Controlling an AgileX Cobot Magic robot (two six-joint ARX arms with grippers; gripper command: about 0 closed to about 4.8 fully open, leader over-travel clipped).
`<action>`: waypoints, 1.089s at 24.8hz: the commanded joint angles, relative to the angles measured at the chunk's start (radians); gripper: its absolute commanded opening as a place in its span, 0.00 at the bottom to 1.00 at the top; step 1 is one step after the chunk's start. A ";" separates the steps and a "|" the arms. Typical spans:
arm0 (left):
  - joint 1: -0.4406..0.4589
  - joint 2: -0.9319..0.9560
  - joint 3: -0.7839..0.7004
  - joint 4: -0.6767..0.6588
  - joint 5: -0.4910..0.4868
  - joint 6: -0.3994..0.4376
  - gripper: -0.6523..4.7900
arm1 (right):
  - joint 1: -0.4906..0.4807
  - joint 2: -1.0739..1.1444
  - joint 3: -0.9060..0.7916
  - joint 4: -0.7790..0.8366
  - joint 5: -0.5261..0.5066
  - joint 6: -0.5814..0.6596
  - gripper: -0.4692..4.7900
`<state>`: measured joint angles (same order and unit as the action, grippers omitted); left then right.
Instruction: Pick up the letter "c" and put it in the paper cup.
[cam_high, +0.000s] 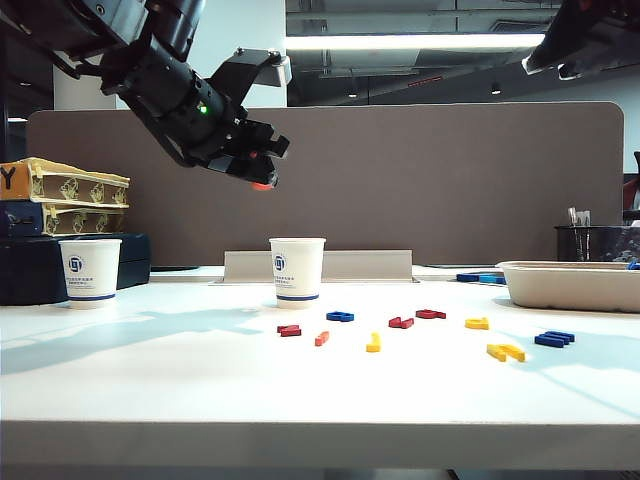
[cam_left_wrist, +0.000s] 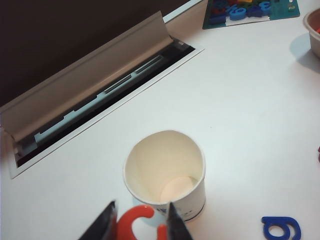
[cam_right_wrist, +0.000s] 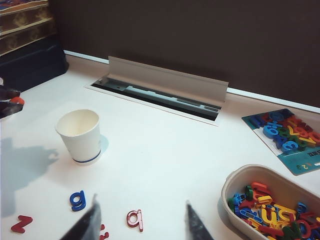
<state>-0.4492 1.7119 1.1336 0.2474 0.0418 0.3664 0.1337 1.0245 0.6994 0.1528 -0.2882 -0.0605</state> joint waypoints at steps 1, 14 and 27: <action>-0.002 0.011 0.007 0.043 0.029 0.000 0.33 | 0.000 0.038 0.040 0.039 0.000 0.004 0.49; 0.005 0.169 0.258 0.014 0.034 0.000 0.33 | 0.000 0.246 0.203 0.039 -0.003 0.005 0.49; 0.006 0.268 0.261 0.047 0.050 -0.001 0.33 | 0.000 0.348 0.241 0.064 -0.003 0.008 0.49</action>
<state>-0.4454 1.9717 1.3918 0.2764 0.0860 0.3664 0.1337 1.3735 0.9329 0.1982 -0.2890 -0.0570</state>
